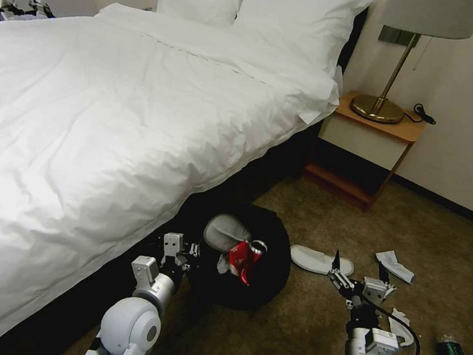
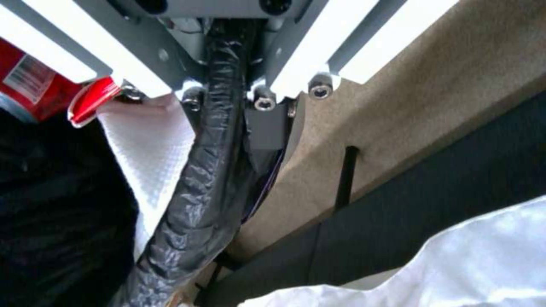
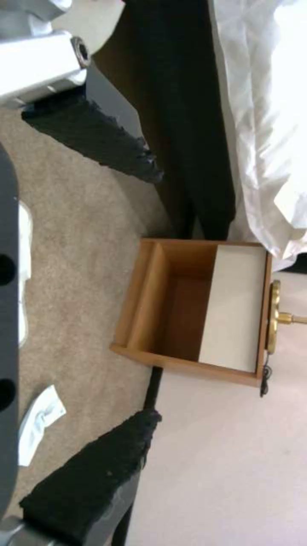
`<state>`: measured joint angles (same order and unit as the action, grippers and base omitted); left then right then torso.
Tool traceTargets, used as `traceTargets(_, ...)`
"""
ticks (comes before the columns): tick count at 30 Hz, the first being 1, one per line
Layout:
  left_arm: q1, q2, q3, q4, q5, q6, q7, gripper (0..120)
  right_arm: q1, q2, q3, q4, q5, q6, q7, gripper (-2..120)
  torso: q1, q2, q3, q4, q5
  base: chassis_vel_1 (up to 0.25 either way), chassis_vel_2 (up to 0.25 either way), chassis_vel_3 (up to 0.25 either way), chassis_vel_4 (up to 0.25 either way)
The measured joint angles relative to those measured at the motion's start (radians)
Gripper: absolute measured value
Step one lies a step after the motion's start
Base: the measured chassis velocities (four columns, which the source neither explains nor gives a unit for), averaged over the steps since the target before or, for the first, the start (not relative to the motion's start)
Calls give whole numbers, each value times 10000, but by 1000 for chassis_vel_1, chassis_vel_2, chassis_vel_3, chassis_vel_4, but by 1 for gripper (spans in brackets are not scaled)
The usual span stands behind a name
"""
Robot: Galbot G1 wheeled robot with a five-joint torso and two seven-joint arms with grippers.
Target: Pick up the trash bin, then pick up the garbage on the floor and place it into the trash bin.
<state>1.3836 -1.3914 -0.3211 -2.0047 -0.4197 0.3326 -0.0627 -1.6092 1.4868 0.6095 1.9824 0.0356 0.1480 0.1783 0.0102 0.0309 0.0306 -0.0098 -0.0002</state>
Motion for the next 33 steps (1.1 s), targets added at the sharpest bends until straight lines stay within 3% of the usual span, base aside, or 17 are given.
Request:
traceTargets(17,-1,-102,213,94,167,-24,-65,0,-157,211,-122,396,-488,306,-191,100,11,161,148,0,1,0,0,0,0)
traceTargets(33,-59,-144,202,151,316,21,-94,0,-81,221,-211,354,-417,338,-202,100,28,371,339,-1,1,-77,-83,-89,-85)
